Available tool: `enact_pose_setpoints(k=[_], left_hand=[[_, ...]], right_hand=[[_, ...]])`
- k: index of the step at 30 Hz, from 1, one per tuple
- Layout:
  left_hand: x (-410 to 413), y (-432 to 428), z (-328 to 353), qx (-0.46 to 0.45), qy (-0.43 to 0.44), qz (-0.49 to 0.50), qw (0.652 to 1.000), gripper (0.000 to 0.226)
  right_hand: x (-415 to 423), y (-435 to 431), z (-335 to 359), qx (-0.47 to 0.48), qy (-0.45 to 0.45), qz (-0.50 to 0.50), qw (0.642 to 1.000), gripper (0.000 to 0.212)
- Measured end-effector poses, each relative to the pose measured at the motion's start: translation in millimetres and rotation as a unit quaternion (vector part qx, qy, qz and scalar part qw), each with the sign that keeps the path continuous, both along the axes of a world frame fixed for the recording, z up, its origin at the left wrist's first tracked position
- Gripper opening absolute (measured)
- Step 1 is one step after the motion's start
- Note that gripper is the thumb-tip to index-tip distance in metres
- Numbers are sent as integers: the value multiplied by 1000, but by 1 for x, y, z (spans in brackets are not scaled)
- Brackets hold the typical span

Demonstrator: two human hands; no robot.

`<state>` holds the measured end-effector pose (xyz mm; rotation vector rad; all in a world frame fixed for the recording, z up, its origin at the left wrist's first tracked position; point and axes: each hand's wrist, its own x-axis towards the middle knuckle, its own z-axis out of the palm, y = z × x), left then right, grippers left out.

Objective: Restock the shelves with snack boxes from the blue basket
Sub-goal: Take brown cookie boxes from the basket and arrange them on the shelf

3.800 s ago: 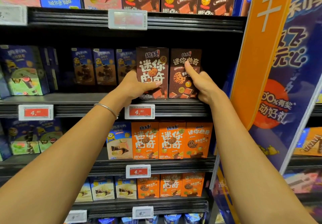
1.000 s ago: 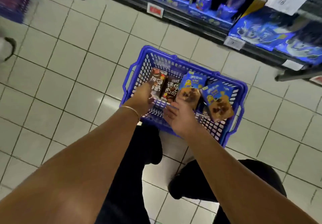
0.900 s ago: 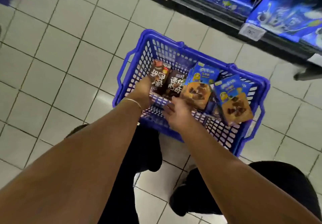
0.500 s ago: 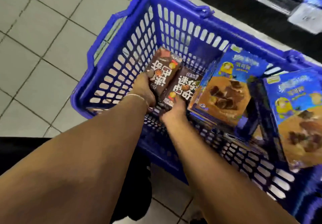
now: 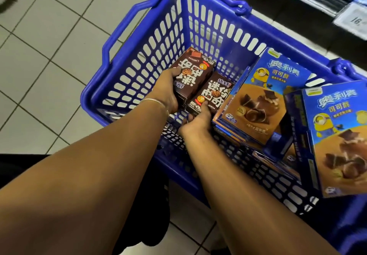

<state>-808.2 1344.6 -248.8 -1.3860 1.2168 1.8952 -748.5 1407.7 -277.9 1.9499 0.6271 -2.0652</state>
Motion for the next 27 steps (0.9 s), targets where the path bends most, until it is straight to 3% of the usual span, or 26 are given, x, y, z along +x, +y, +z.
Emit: enact_pose_setpoints(k=[5,15,18,21,27], left_hand=[[-1,-2,4,-9,-3,-10,1000,27],[-2,-2,25,-41,-5,-32,999,40],[2,-3,59,-26,4,-6,1000,35],[13,-8,113,-3,2,15,1000,35],[42,-21,232,46,2,35,998,56]], right_hand=[[-2,-3,-3,-19,21,-40,999,56],[3,-1,18,-35,-2,-17,999,64],[9,-4,44,-48,-10,-18,999,59],[23,-9,88,-102,6,-47,994,34],[45,-8,194,-191,6,-61,980,39]])
